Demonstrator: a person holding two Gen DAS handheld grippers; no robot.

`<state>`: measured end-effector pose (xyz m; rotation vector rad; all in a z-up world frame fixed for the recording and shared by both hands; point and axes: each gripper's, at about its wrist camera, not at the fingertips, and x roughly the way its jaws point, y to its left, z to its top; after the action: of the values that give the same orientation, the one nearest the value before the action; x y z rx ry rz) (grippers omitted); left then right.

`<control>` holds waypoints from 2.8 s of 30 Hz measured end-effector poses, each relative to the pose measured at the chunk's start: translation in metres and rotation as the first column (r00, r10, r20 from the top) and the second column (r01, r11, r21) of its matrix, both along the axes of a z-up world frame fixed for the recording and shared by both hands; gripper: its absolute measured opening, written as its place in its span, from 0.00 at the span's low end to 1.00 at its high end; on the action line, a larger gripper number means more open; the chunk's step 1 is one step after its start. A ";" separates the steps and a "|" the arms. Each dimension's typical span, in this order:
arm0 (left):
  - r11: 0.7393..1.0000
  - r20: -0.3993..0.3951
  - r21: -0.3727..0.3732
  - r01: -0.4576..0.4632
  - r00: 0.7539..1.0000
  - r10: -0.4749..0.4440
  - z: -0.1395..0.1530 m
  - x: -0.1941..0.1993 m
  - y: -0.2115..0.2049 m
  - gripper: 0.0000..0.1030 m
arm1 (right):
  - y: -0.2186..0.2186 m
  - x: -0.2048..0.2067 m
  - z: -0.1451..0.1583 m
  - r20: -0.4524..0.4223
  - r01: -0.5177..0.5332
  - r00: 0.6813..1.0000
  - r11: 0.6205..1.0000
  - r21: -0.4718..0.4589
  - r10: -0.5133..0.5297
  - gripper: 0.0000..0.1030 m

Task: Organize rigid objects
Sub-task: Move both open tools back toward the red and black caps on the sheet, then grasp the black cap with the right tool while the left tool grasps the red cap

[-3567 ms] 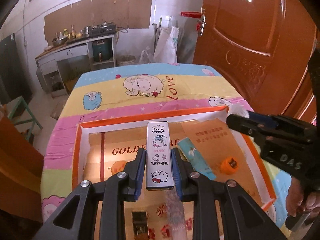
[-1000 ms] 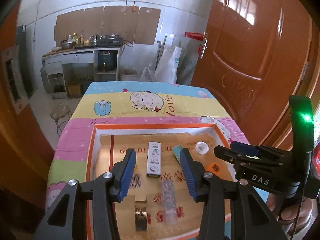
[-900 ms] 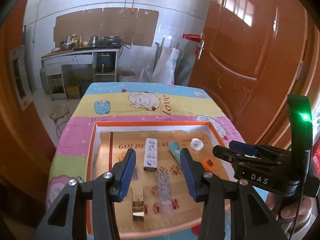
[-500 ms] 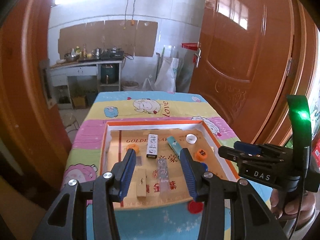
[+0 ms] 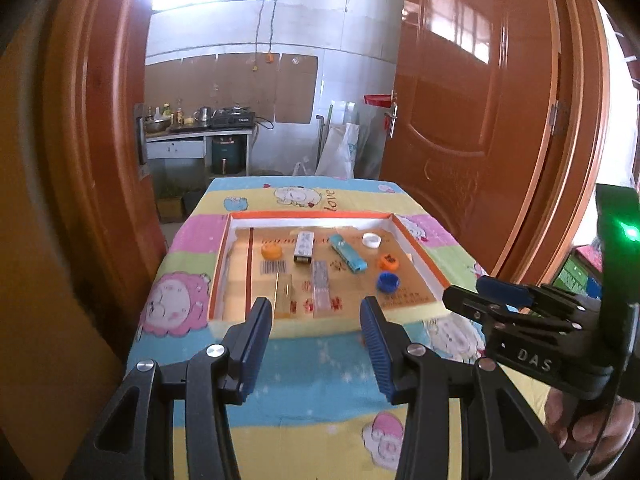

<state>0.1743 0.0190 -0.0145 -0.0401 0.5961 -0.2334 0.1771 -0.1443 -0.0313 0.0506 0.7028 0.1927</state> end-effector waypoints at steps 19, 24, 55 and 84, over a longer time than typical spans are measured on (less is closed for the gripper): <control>0.993 0.071 0.077 -0.088 0.994 0.083 -0.023 -0.050 0.003 0.45 | 0.010 -0.060 -0.033 0.060 0.018 0.998 1.000 0.001 -0.018 0.49; 0.994 0.069 0.060 -0.093 0.994 0.089 -0.025 -0.052 0.010 0.45 | 0.011 -0.055 -0.043 0.058 -0.002 0.998 1.000 -0.031 0.004 0.49; 1.000 -0.053 0.016 -0.016 0.998 0.017 -0.040 -0.021 0.007 0.45 | 0.025 0.030 -0.094 -0.194 -0.072 0.979 0.995 -0.066 0.058 0.29; 0.975 -0.314 0.187 0.123 0.947 -0.059 -0.096 0.082 -0.106 0.45 | -0.065 -0.009 -0.078 -0.093 0.014 0.996 0.990 0.140 0.000 0.30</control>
<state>0.2565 -0.0869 -0.1110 0.1542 0.9320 -0.2572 0.1678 -0.2098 -0.1098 0.1981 0.7812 0.2342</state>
